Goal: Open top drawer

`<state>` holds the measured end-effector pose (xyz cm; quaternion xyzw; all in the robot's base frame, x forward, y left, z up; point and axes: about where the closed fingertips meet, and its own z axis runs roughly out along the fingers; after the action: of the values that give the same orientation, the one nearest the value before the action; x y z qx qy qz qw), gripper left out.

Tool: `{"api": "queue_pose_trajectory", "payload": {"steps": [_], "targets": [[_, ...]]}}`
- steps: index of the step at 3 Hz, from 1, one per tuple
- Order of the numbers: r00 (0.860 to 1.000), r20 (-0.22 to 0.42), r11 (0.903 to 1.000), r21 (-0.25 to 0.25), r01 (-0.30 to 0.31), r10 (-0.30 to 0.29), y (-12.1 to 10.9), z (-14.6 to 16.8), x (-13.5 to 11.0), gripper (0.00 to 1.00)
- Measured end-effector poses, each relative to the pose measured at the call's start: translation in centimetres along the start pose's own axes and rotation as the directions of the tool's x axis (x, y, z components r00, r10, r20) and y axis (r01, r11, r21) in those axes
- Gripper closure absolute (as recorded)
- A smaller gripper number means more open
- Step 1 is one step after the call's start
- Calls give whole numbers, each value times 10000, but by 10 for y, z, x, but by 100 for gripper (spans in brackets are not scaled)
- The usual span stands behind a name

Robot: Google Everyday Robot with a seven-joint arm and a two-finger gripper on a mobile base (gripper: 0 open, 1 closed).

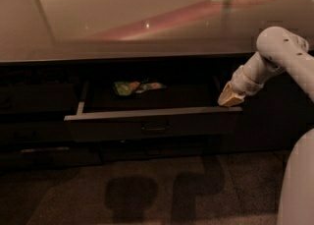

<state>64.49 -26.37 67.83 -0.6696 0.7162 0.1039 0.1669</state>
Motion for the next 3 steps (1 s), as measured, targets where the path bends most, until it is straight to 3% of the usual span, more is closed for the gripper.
{"api": "queue_pose_trajectory", "payload": {"steps": [1, 2, 3], "targets": [[9999, -105, 10000, -15, -43, 43, 5, 2, 2, 100], [9968, -593, 9923, 1152, -460, 531, 16, -34, 12, 100], [9852, -1354, 9713, 2263, -728, 1054, 43, -43, 32, 100]]}}
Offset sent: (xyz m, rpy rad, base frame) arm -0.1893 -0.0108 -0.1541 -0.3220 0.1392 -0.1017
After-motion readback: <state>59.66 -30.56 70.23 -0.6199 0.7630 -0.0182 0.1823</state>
